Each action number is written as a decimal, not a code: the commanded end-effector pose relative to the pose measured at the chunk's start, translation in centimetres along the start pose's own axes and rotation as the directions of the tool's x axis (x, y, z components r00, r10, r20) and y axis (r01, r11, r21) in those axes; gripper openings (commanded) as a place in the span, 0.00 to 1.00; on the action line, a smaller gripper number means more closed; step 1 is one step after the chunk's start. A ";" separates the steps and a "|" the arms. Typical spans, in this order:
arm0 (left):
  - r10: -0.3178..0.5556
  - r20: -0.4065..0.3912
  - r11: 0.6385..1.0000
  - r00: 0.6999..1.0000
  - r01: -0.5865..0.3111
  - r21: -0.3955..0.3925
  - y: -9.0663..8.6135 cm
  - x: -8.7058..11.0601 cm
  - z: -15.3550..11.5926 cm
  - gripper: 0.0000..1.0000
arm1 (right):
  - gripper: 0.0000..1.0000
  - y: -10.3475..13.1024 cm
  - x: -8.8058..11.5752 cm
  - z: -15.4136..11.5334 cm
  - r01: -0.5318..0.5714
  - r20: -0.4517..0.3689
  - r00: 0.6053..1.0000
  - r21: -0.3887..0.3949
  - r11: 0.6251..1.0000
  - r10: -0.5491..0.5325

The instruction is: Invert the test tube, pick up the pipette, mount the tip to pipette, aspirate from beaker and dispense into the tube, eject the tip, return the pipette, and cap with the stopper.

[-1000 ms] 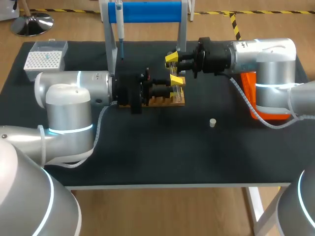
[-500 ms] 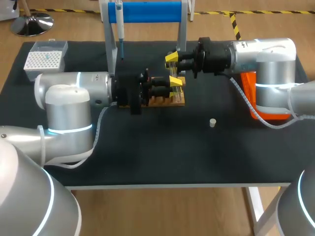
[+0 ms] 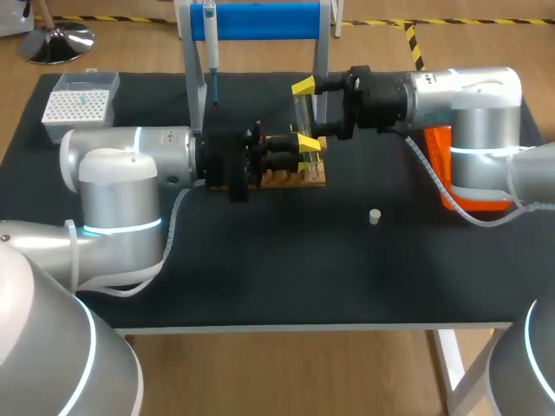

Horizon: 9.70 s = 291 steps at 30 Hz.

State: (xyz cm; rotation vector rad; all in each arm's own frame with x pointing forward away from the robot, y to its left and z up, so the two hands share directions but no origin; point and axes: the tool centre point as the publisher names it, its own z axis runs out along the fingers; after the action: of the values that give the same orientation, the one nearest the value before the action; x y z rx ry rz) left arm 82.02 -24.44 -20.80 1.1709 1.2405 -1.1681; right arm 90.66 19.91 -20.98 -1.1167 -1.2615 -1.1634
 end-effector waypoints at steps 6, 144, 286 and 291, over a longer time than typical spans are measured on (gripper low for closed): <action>0.002 0.002 1.000 1.000 -0.002 -0.001 0.0 0.0 0.0 0.00 | 1.00 -1.6 1.1 -2.0 0.315 0.131 0.942 -0.015 0.949 -0.310; 0.002 0.002 1.000 1.000 -0.002 -0.001 0.0 0.0 0.0 0.00 | 1.00 2.6 -14.1 -4.7 0.870 0.515 -0.076 0.453 0.196 -0.854; -0.981 0.180 0.075 0.072 0.997 0.008 17.4 -0.4 -3.8 0.00 | 1.00 2.5 -13.8 -4.8 0.872 0.517 -0.075 0.449 0.195 -0.853; -0.979 0.192 0.072 0.070 0.997 0.006 17.5 -0.1 -3.9 0.00 | 1.00 2.5 -13.8 -4.8 0.872 0.517 -0.075 0.449 0.195 -0.853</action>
State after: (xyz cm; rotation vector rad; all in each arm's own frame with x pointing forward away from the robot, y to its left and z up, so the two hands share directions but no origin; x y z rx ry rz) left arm 99.19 -19.46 -20.60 -0.1817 2.0596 -2.0639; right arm 94.05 15.65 -34.75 -0.5888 -2.9284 -1.7250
